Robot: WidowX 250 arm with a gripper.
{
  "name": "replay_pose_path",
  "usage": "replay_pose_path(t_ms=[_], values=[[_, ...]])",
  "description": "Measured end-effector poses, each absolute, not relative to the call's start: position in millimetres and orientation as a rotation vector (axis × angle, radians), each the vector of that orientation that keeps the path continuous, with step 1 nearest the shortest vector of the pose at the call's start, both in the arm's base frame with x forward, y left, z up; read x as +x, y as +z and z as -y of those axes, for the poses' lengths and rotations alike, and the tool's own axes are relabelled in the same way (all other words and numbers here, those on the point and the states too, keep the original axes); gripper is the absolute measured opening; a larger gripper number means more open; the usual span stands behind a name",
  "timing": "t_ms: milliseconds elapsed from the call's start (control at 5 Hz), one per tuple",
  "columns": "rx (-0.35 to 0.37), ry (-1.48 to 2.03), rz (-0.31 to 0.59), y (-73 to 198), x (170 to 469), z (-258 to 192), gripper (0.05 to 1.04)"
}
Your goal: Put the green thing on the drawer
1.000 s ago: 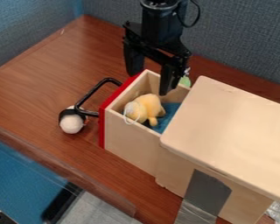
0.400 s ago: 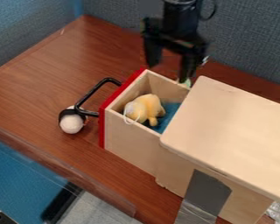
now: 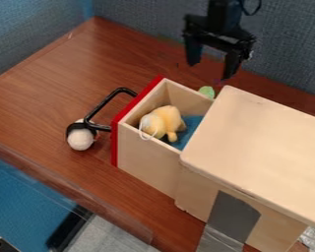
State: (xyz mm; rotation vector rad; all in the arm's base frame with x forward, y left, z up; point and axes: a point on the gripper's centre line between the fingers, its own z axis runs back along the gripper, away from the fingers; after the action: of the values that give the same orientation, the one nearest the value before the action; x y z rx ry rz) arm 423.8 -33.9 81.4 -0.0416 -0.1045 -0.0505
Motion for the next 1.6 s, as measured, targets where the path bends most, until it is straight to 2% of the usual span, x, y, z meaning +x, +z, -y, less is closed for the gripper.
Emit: replay_pose_path(t_ms=[200,600,1200,1400,1600], values=[[-0.007,-0.021,0.104,65.7,445.1,30.3,1.001],[0.026,-0.027,0.070,36.1,463.0,36.4,1.001],[0.073,-0.086,-0.036,-2.8,454.0,45.6,1.001],[0.099,-0.094,-0.029,-1.7,455.3,44.4,0.948],[0.095,-0.105,-0.026,-5.1,453.9,49.7,0.661]])
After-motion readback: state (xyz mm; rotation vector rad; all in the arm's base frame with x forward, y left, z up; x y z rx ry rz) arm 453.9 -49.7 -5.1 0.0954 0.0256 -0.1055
